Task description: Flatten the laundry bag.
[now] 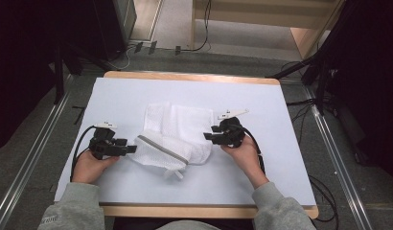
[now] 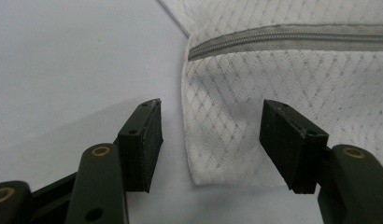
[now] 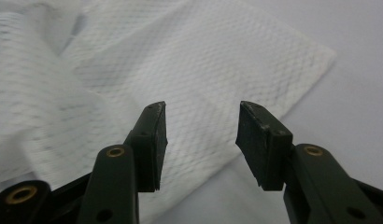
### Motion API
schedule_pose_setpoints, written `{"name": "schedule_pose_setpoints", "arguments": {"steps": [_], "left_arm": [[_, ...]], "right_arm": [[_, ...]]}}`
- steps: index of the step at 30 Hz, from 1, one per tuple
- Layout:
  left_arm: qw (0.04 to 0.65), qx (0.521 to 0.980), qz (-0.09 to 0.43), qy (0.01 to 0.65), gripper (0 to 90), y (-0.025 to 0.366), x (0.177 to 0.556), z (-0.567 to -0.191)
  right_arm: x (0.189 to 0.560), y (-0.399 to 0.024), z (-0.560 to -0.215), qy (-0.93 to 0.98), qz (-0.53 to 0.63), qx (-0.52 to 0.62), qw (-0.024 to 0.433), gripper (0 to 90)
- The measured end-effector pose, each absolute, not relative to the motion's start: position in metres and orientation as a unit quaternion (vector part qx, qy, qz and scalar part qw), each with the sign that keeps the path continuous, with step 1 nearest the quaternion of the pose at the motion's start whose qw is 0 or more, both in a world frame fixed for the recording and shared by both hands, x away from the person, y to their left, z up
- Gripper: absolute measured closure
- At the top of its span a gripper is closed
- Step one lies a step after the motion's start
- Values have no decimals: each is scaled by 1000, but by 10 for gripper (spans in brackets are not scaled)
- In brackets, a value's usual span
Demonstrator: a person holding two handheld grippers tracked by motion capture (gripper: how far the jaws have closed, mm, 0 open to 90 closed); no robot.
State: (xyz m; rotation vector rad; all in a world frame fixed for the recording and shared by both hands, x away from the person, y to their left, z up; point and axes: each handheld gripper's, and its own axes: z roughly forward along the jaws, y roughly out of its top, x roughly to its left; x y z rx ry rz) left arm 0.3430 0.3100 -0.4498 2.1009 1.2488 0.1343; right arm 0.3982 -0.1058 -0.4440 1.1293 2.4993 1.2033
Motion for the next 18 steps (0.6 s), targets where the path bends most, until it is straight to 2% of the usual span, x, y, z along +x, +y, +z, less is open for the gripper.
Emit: {"name": "schedule_pose_setpoints", "arguments": {"steps": [3, 6, 9, 11, 16, 17, 18], "left_arm": [[340, 809, 61, 475, 475, 308, 340, -451], [339, 812, 77, 469, 498, 304, 335, -452], [328, 817, 92, 465, 559, 299, 331, -452], [318, 820, 106, 463, 671, 296, 329, -452], [302, 822, 126, 467, 834, 292, 329, -452], [301, 822, 122, 468, 834, 293, 330, -451], [309, 819, 109, 472, 880, 293, 330, -452]], "right_arm": [[409, -112, -452, 829, 387, 396, 84, 509], [414, -114, -455, 822, 390, 405, 89, 502], [419, -114, -460, 818, 389, 416, 82, 494], [421, -107, -464, 826, 374, 412, 83, 489], [424, -96, -469, 835, 359, 407, 93, 507], [424, -94, -469, 836, 356, 405, 96, 521], [423, -92, -469, 837, 351, 407, 101, 573]]}}
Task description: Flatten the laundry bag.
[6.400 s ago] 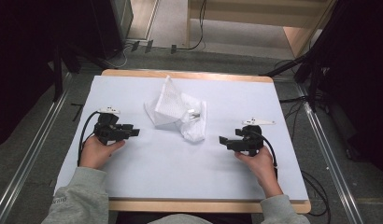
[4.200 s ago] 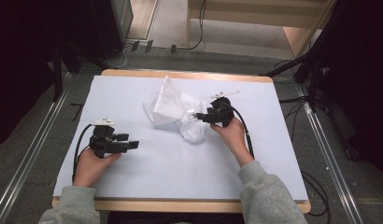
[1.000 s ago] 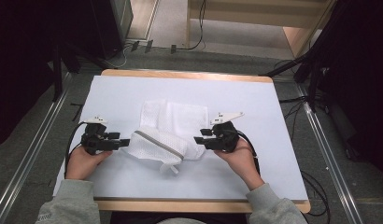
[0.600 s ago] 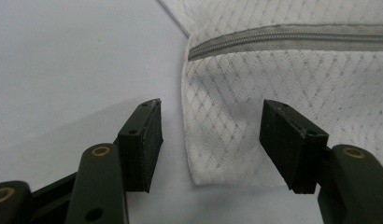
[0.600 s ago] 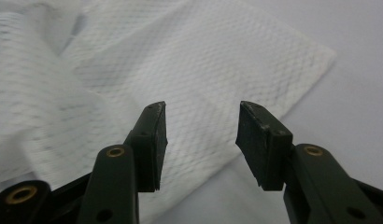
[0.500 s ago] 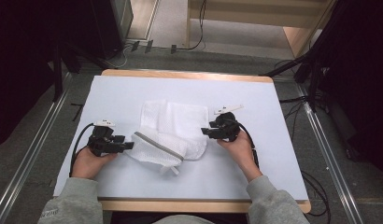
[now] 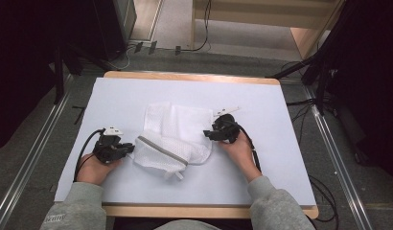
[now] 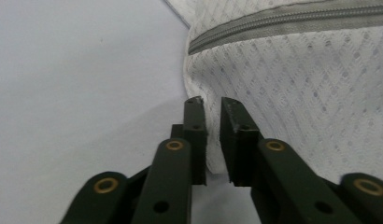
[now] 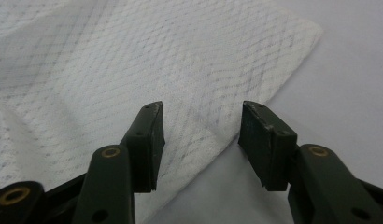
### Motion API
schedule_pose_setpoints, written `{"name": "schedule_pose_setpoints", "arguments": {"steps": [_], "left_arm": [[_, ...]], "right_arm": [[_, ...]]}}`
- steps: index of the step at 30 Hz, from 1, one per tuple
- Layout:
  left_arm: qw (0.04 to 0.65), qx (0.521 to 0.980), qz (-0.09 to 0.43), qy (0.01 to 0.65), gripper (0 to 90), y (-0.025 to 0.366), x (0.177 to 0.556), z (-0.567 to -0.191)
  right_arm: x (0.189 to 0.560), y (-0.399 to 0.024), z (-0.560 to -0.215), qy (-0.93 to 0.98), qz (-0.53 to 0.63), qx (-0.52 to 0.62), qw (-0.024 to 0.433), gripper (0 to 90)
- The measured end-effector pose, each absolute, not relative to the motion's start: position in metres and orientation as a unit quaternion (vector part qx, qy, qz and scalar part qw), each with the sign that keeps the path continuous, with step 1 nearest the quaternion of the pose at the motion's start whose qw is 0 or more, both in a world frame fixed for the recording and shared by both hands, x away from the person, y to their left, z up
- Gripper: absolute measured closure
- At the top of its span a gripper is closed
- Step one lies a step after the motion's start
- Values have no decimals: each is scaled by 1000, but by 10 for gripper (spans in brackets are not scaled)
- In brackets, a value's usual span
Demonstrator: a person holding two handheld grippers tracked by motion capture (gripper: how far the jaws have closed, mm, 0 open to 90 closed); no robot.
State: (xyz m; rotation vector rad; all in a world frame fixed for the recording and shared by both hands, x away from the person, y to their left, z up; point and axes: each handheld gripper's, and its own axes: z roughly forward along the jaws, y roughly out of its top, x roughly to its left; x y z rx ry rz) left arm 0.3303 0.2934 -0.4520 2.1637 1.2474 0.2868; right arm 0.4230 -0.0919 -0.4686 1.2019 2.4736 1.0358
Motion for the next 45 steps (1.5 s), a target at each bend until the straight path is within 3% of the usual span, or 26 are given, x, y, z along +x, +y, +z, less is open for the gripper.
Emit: {"name": "schedule_pose_setpoints", "arguments": {"steps": [3, 9, 10, 16, 36, 45], "left_arm": [[311, 818, 101, 474, 900, 295, 332, -452], [333, 798, 59, 499, 900, 304, 337, -453], [333, 797, 52, 501, 900, 305, 338, -453], [365, 778, 49, 509, 900, 311, 338, -446], [391, 770, 60, 501, 900, 312, 320, -428], [364, 764, 76, 528, 900, 324, 323, -434]], "right_arm": [[421, -87, -469, 842, 342, 399, 126, 773], [427, -91, -470, 835, 354, 408, 105, 898], [433, -95, -469, 830, 359, 419, 78, 900], [441, -109, -465, 814, 377, 436, 67, 900], [470, -157, -456, 784, 377, 484, 93, 900], [472, -144, -455, 793, 377, 469, 96, 891]]}}
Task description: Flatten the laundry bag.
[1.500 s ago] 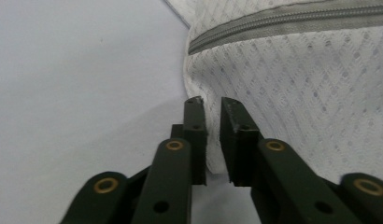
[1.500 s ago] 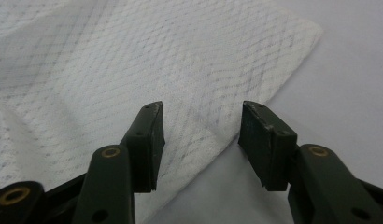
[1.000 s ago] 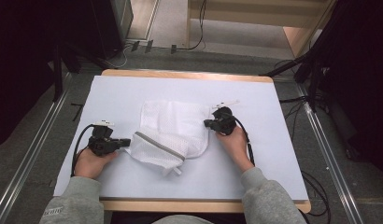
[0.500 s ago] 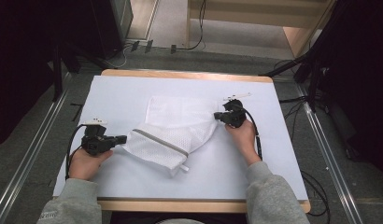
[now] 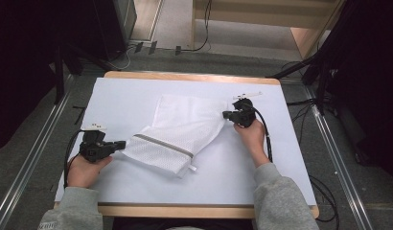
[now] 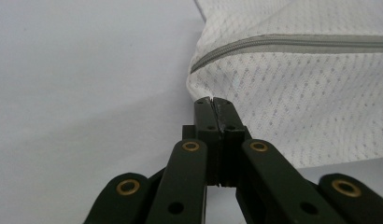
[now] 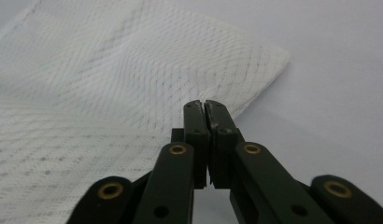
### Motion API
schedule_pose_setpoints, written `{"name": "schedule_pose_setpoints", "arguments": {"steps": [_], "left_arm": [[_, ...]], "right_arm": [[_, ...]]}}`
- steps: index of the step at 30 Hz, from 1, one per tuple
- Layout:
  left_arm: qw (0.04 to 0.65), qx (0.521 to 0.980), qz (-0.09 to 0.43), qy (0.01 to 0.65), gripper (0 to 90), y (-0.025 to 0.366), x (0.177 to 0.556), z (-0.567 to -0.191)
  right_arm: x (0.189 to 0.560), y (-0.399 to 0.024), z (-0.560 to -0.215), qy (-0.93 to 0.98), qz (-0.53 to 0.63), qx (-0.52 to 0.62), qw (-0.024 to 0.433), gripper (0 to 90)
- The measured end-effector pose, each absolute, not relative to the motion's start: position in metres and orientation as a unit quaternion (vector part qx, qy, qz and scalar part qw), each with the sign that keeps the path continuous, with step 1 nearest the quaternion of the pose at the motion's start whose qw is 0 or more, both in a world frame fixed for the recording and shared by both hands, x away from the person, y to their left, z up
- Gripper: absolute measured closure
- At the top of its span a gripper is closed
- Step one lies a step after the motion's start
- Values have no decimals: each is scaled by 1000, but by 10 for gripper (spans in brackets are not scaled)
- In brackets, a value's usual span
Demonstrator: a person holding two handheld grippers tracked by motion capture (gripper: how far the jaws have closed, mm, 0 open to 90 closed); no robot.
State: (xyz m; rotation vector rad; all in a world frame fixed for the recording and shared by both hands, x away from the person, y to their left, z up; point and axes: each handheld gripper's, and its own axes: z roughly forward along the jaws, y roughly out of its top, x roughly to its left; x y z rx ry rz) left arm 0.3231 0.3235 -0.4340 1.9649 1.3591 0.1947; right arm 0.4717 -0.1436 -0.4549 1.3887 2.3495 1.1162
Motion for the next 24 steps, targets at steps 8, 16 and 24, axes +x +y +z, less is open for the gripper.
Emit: {"name": "schedule_pose_setpoints", "arguments": {"steps": [8, 16, 24], "left_arm": [[356, 764, 68, 533, 900, 329, 320, -435], [353, 778, 55, 517, 900, 322, 303, -430], [352, 783, 39, 511, 899, 325, 287, -431]], "right_arm": [[459, -144, -439, 787, 403, 457, 97, 694], [418, -150, -428, 797, 414, 428, 100, 670], [396, -158, -429, 802, 418, 419, 83, 670]]}}
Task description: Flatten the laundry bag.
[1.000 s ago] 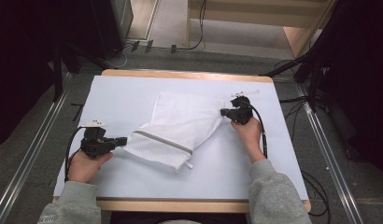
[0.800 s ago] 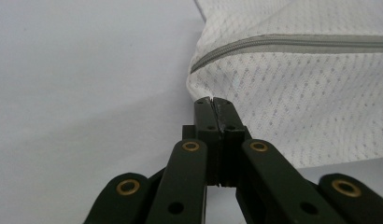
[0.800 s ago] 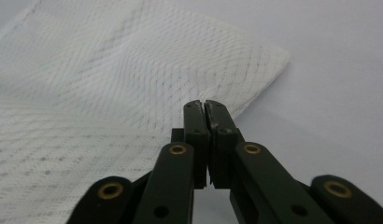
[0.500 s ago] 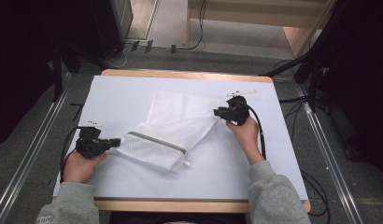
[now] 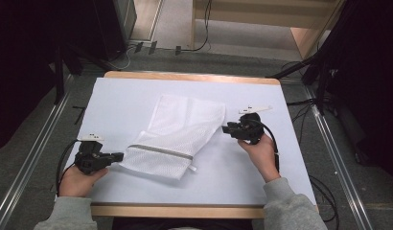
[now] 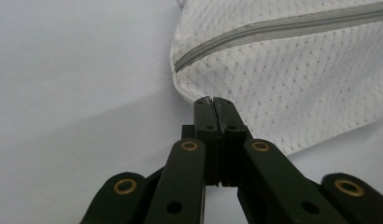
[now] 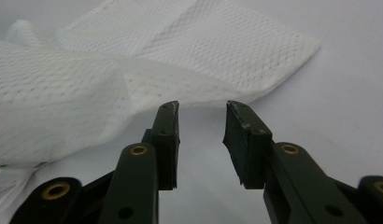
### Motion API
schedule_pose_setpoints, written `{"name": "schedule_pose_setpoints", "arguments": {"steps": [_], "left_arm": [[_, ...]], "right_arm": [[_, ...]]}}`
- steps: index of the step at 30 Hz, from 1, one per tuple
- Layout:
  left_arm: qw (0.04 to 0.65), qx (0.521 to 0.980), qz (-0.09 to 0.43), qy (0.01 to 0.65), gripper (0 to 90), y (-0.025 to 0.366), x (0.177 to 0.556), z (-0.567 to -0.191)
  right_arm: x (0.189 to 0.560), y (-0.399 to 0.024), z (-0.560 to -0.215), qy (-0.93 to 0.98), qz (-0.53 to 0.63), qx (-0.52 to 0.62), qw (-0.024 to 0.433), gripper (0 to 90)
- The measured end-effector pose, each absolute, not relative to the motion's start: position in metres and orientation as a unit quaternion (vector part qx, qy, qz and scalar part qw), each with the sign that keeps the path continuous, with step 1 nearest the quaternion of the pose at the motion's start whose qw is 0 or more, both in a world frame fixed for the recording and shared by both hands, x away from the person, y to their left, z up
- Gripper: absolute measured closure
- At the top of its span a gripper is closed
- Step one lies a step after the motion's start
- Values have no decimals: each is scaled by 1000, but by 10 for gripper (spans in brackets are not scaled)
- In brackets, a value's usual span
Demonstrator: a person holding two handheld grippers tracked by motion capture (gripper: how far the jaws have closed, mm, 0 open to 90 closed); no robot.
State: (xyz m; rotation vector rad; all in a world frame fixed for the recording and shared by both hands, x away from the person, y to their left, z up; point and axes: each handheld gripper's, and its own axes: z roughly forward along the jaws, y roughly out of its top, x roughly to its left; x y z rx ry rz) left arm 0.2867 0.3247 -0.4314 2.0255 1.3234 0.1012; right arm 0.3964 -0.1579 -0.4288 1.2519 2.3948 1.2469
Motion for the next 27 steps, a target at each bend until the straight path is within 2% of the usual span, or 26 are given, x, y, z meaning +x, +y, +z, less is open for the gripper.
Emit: {"name": "schedule_pose_setpoints", "arguments": {"steps": [2, 6, 8, 10, 17, 21, 27], "left_arm": [[357, 781, 47, 510, 878, 326, 285, -431], [395, 764, 60, 507, 727, 331, 285, -424], [391, 766, 64, 506, 665, 330, 292, -421], [389, 767, 63, 507, 659, 324, 305, -418], [366, 794, 67, 481, 551, 298, 351, -417], [379, 785, 58, 486, 527, 290, 380, -421], [354, 797, 65, 485, 514, 277, 409, -435]], "right_arm": [[393, -159, -430, 803, 417, 418, 76, 670], [389, -157, -430, 810, 415, 409, 74, 671], [389, -155, -429, 811, 416, 406, 74, 671], [390, -154, -430, 812, 414, 404, 74, 671], [385, -152, -430, 813, 415, 404, 69, 671], [382, -150, -433, 813, 415, 403, 65, 664], [374, -145, -437, 817, 414, 398, 59, 653]]}}
